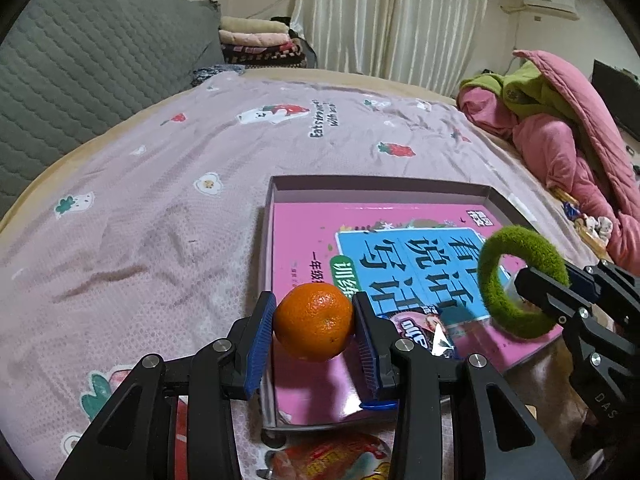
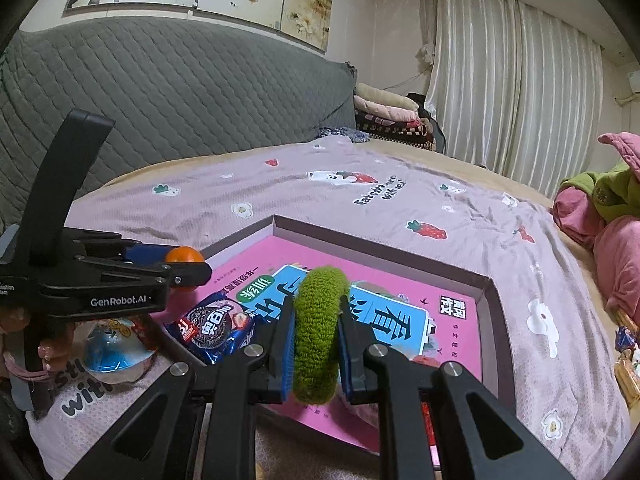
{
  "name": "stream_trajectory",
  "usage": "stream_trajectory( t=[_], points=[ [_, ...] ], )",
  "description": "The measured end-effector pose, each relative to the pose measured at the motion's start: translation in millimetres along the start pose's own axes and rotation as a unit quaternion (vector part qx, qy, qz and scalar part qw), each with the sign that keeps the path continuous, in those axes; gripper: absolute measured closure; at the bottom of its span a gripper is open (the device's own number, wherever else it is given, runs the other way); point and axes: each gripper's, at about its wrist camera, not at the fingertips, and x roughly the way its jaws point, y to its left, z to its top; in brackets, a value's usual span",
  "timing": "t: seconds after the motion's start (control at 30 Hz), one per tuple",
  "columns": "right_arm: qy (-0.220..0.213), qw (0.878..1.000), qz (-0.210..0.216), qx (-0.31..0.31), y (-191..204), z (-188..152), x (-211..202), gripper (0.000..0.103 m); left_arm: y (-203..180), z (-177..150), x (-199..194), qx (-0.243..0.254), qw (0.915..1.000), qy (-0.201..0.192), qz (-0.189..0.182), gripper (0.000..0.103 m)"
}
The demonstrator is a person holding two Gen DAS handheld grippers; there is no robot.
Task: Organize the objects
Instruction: 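Carry the orange and the green fuzzy ring over the grey box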
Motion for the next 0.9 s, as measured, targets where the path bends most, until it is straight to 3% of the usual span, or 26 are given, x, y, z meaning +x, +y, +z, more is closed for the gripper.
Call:
stream_trajectory(
  t=[0.9],
  points=[
    [0.040, 0.999, 0.006, -0.008, 5, -8, 13, 0.085, -17, -7, 7, 0.024, 0.9996, 0.016, -0.008, 0.063]
  ],
)
